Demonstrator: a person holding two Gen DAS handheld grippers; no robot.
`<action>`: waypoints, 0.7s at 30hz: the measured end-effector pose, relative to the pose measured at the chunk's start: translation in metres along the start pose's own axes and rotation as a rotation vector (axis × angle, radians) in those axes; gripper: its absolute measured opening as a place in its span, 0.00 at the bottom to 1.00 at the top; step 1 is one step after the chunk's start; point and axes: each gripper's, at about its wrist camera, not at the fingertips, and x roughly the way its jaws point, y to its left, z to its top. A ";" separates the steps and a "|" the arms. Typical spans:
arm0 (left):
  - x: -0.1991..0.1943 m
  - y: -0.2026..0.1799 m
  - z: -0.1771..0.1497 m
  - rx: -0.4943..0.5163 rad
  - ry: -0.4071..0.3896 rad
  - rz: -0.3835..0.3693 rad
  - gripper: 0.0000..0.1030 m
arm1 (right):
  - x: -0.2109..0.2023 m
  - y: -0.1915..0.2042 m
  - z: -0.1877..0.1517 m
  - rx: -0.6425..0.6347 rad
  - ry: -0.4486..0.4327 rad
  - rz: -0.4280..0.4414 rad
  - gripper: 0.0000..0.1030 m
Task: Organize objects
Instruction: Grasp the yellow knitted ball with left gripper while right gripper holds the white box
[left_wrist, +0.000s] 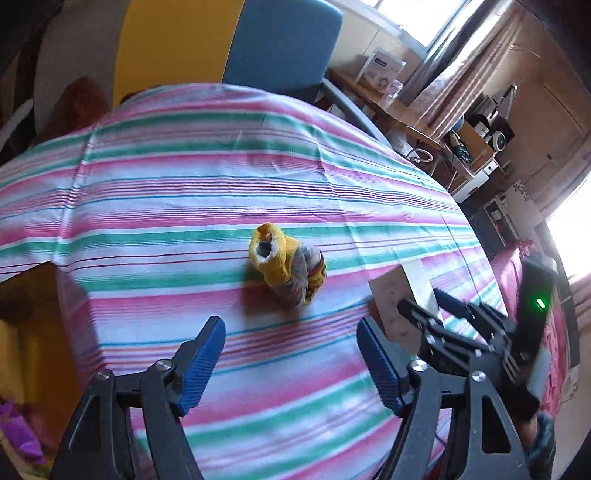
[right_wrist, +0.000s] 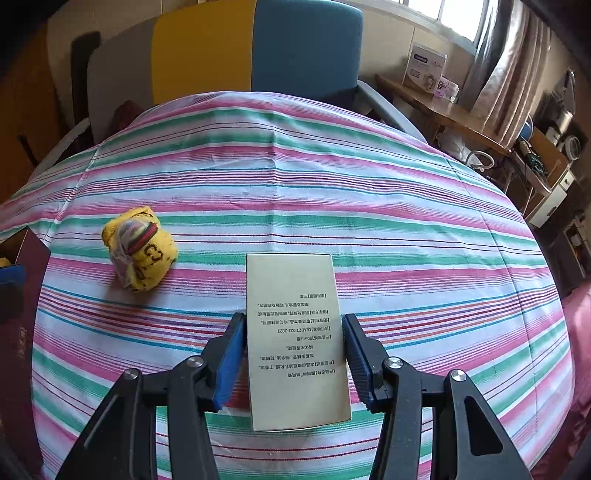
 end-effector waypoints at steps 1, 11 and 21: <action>0.010 0.000 0.005 -0.016 0.010 0.001 0.78 | 0.000 -0.001 0.000 0.005 0.001 0.007 0.51; 0.077 0.000 0.038 -0.100 0.047 0.030 0.77 | 0.004 -0.007 0.002 0.031 0.013 0.032 0.51; 0.026 -0.019 -0.001 0.085 -0.046 0.062 0.39 | 0.002 0.004 0.000 -0.023 -0.011 0.064 0.50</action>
